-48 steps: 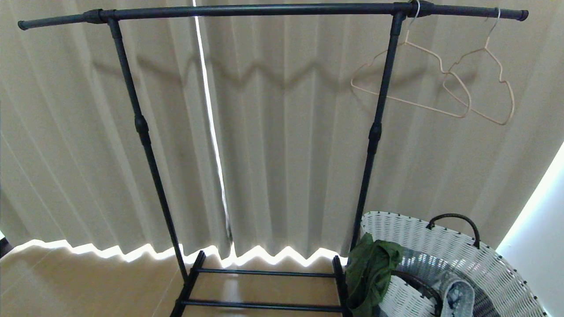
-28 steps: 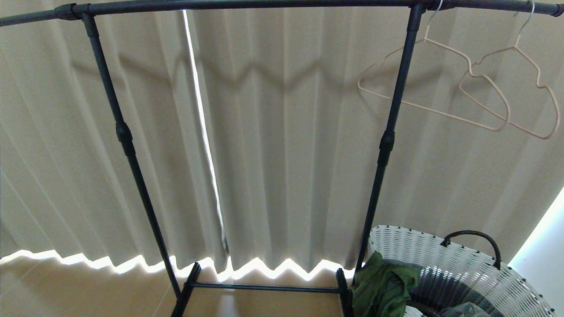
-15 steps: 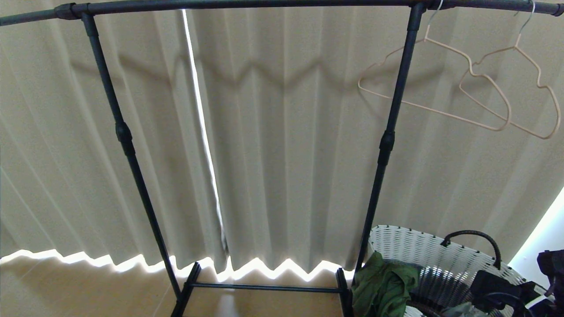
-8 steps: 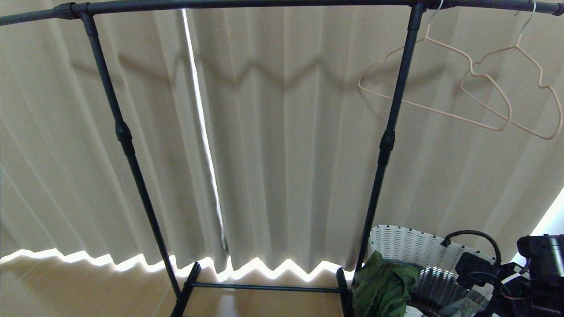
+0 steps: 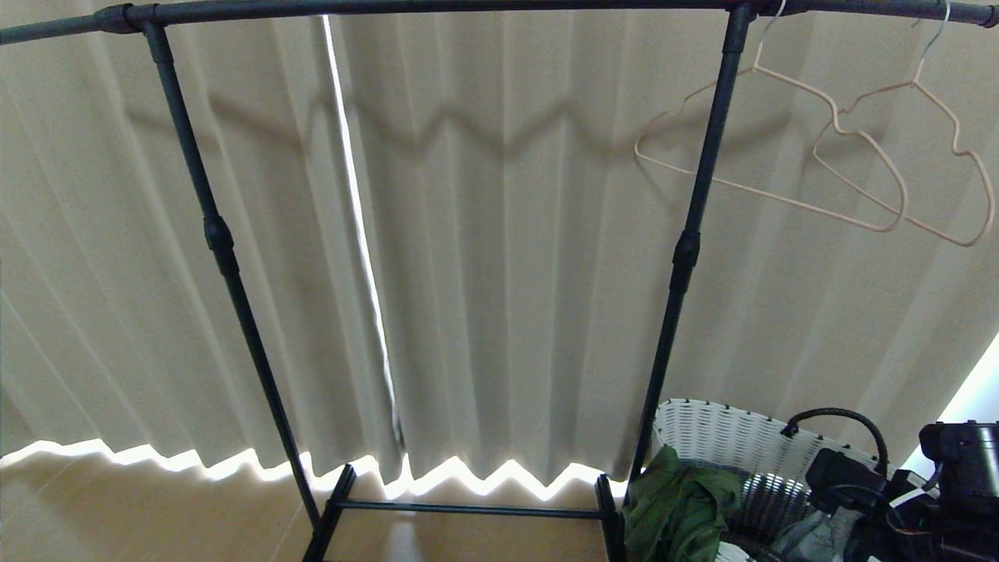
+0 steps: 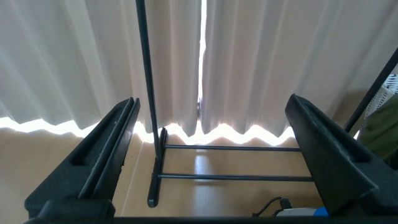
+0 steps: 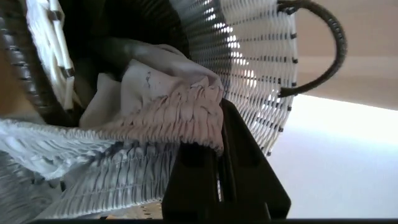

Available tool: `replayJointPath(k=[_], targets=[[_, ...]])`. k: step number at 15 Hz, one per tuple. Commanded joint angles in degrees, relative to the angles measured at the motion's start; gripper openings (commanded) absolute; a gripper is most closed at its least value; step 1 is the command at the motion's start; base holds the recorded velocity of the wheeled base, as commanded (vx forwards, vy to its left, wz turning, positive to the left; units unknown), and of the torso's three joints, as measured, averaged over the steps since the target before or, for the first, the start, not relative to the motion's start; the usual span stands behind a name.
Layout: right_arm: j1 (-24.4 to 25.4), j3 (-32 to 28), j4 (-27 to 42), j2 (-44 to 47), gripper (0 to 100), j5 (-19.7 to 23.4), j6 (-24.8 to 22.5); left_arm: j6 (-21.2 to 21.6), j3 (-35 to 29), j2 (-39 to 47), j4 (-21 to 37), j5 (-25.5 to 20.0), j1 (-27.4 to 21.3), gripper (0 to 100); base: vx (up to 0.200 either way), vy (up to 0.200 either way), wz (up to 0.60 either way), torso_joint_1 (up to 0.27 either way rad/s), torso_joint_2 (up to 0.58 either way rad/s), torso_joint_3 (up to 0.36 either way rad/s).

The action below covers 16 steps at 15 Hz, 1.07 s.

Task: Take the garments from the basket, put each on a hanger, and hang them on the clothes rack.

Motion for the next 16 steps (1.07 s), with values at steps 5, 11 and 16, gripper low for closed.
replayJointPath(k=[5,11,16], targets=[[0.00,7.12,0.83,-37.62,0,2.01,8.06,-0.02,-0.01,0.09,-0.01,-0.02,0.02,100,0.000,0.000,0.00,0.000,0.00,0.000],[0.35,5.10,8.22,-52.21,0,2.36,40.32,0.42,0.08,0.09,-0.01,-0.02,0.02,100,0.000,0.000,0.00,0.000,0.00,0.000],[0.35,4.58,12.70,-55.47,0,6.14,44.89,2.35,0.17,0.17,0.08,-0.11,0.02,100,-0.120,0.000,0.00,0.002,0.00,0.002]])
